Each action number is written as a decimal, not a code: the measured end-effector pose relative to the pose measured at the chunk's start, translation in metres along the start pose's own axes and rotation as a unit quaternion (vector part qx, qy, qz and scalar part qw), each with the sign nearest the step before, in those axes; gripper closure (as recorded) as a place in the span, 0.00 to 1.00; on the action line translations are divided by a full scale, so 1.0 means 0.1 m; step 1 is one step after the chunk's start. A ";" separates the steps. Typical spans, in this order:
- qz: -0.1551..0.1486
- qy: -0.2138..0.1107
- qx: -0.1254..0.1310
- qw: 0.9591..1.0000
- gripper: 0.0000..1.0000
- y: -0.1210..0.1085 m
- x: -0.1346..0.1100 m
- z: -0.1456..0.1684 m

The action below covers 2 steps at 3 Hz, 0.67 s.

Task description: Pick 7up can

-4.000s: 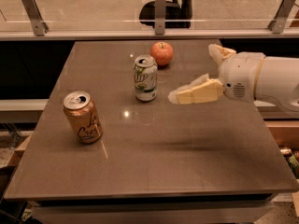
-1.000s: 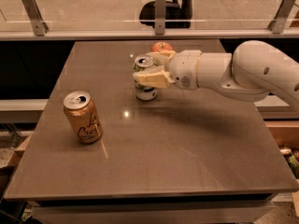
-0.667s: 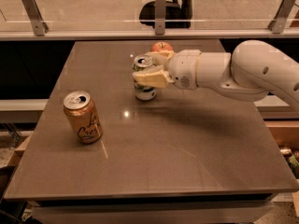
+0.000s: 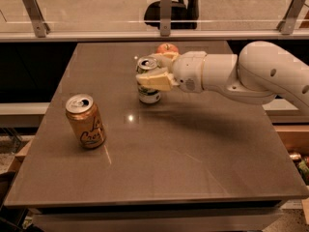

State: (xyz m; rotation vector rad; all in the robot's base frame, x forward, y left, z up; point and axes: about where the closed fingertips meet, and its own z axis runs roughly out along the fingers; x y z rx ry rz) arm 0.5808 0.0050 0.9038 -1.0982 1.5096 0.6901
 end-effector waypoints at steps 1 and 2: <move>0.000 0.012 -0.004 1.000 1.00 -0.01 -0.10 -0.01; 0.010 0.018 -0.015 1.000 1.00 -0.01 -0.33 -0.07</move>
Offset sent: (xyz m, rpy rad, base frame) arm -0.0050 -0.0023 0.0590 -0.0242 0.0795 0.0320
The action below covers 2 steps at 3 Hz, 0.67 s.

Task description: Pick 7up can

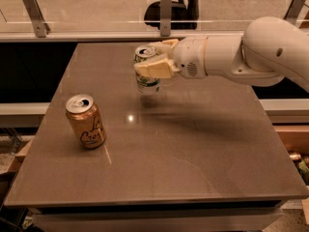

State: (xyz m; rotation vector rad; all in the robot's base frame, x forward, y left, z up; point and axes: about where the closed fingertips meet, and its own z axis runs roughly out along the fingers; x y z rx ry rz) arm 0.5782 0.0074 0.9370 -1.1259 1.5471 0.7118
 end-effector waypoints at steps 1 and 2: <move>0.004 0.003 -0.011 1.000 1.00 0.04 -0.26 -0.09; -0.007 0.003 -0.010 1.000 1.00 0.07 -0.49 -0.19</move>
Offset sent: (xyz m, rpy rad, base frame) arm -0.0198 -0.0068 0.0777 -0.0183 -0.0288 0.0167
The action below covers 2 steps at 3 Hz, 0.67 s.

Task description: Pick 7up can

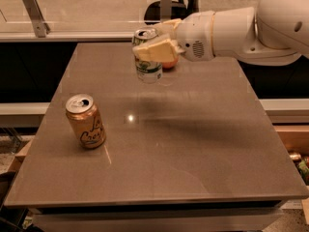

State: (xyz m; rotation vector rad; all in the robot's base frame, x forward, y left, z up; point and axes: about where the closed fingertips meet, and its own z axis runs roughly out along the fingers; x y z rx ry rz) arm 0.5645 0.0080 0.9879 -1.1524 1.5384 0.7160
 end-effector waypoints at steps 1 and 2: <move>-0.021 -0.001 0.007 1.000 1.00 0.05 -0.21 -0.11; -0.043 -0.005 0.015 0.999 1.00 0.11 -0.41 -0.19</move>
Offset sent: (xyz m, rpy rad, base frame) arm -0.0225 -0.0074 0.0619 -0.0322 -0.1326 -0.0171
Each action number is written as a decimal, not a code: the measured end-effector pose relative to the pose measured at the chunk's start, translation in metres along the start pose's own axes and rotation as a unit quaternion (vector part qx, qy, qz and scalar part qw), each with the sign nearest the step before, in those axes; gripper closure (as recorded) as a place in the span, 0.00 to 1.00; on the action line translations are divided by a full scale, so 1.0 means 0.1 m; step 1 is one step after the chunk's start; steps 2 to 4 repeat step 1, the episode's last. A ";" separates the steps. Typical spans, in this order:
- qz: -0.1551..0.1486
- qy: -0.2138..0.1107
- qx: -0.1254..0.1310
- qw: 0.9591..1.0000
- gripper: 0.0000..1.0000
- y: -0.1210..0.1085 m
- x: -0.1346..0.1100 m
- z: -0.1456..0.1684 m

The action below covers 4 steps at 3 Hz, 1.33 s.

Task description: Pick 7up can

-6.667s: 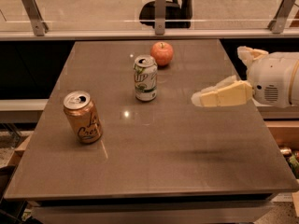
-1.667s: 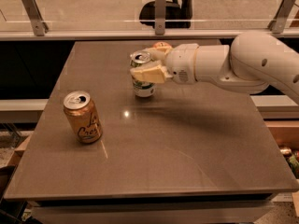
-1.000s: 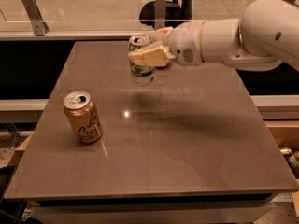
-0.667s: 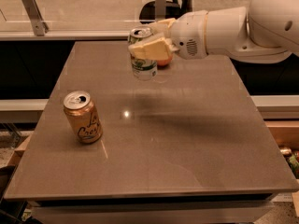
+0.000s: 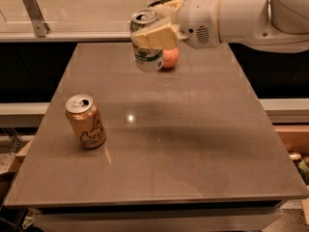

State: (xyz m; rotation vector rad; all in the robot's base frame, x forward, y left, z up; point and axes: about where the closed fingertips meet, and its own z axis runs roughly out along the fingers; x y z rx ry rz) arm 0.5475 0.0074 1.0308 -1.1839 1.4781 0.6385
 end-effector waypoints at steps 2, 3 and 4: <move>0.000 0.000 0.000 1.000 1.00 0.00 0.00 0.00; 0.000 0.000 0.000 1.000 1.00 0.00 0.00 0.00; 0.000 0.000 0.000 1.000 1.00 0.00 0.00 0.00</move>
Offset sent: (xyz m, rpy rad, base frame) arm 0.0000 0.0000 0.0000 0.0000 0.0000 0.0000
